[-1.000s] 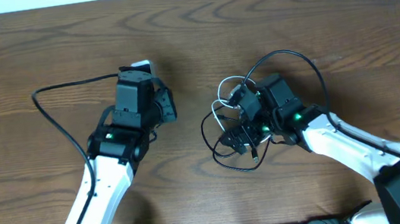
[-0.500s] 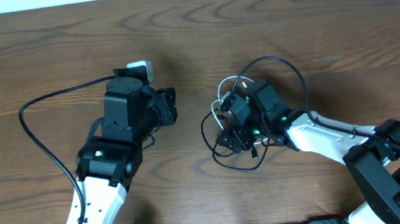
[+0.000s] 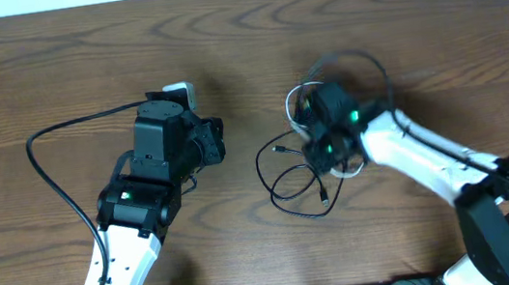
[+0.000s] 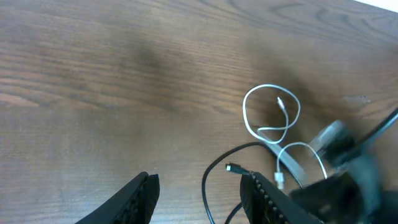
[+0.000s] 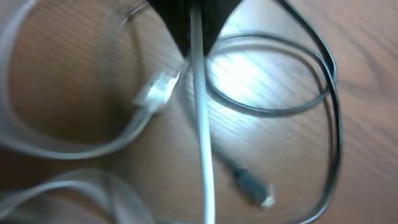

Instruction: Untangle cables

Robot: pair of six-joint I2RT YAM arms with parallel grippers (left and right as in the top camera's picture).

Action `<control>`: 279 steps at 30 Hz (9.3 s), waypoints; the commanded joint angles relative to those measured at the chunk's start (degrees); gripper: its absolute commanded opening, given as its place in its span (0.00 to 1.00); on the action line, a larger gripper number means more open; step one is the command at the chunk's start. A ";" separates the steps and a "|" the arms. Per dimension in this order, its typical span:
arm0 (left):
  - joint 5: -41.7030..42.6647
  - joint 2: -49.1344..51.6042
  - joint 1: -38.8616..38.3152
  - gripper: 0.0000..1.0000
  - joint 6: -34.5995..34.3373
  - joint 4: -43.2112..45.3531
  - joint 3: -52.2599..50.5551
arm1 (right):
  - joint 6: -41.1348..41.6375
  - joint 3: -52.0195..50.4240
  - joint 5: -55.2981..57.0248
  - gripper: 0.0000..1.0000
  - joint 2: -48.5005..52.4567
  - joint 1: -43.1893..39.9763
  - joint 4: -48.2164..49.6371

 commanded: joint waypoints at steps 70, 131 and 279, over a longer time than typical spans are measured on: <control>3.93 2.97 -0.87 0.56 -0.02 0.26 -1.05 | 3.06 76.22 9.62 0.01 24.83 -74.40 -26.29; 6.56 2.97 -1.05 0.57 4.72 -1.68 -1.18 | 7.93 76.15 11.32 0.97 26.32 -72.94 -31.30; -7.06 27.30 -4.37 0.49 4.00 38.71 -24.39 | 20.04 -19.19 -0.13 0.99 -0.02 -4.42 15.74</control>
